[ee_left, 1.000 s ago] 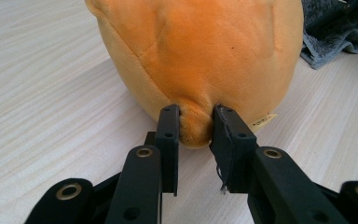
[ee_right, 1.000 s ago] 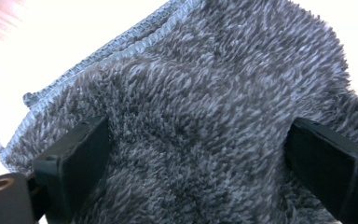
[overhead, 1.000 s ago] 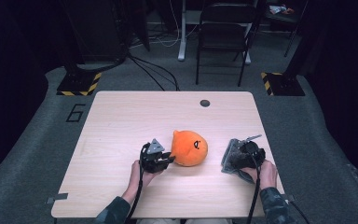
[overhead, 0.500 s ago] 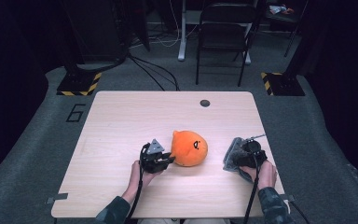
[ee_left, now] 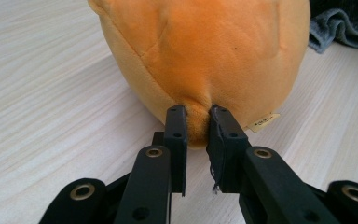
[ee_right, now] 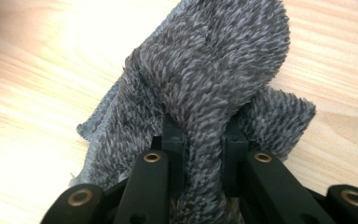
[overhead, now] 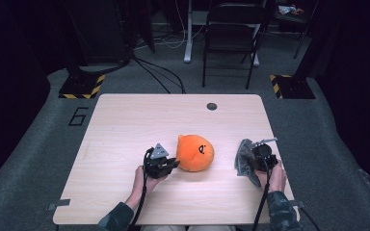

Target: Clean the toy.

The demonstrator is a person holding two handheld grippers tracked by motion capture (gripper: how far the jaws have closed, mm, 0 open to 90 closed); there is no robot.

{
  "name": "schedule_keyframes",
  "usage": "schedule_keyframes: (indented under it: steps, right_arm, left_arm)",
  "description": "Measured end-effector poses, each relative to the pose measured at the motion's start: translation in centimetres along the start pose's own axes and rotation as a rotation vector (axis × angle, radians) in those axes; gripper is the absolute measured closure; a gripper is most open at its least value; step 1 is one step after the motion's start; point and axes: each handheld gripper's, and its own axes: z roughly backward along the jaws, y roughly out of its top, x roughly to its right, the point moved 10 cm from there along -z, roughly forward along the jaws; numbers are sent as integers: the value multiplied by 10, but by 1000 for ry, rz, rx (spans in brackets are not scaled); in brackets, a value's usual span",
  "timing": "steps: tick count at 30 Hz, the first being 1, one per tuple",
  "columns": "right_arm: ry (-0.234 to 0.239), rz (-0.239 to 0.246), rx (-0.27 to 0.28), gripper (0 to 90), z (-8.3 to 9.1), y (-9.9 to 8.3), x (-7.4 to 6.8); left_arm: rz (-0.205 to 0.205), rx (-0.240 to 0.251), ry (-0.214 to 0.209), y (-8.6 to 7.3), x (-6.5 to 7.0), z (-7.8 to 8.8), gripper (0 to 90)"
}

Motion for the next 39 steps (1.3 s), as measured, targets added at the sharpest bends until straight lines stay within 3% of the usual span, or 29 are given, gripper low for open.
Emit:
schedule_keyframes:
  steps: [6, 13, 16, 20, 22, 24, 27, 34, 39]
  right_arm:
    - [52, -55, 39, 772, 16, 11, -8]
    - [113, -32, 136, 772, 38, 30, -21]
    - [139, -27, 154, 772, 42, 34, -27]
    - [152, 12, 173, 771, 50, 47, -38]
    - [187, 34, 185, 772, 54, 54, -50]
    - [189, 34, 182, 772, 54, 55, -55]
    - [204, 81, 183, 771, 57, 60, -68]
    - [252, 125, 217, 771, 76, 73, -94]
    - [282, 185, 239, 770, 84, 84, -117]
  left_arm:
    - [2, 3, -3, 0, 0, 0, 786]
    - [-4, 4, -2, 2, 0, 0, 786]
    - [2, 11, -7, 3, 1, 0, 786]
    - [9, 21, -7, 3, 0, 0, 786]
    - [3, 21, -4, 2, 0, 0, 786]
    - [5, 24, -2, 2, 1, 0, 786]
    - [7, 35, 0, 3, 2, 0, 786]
    - [9, 47, 1, 3, 4, 1, 789]
    - [7, 59, 7, 6, 5, 1, 792]
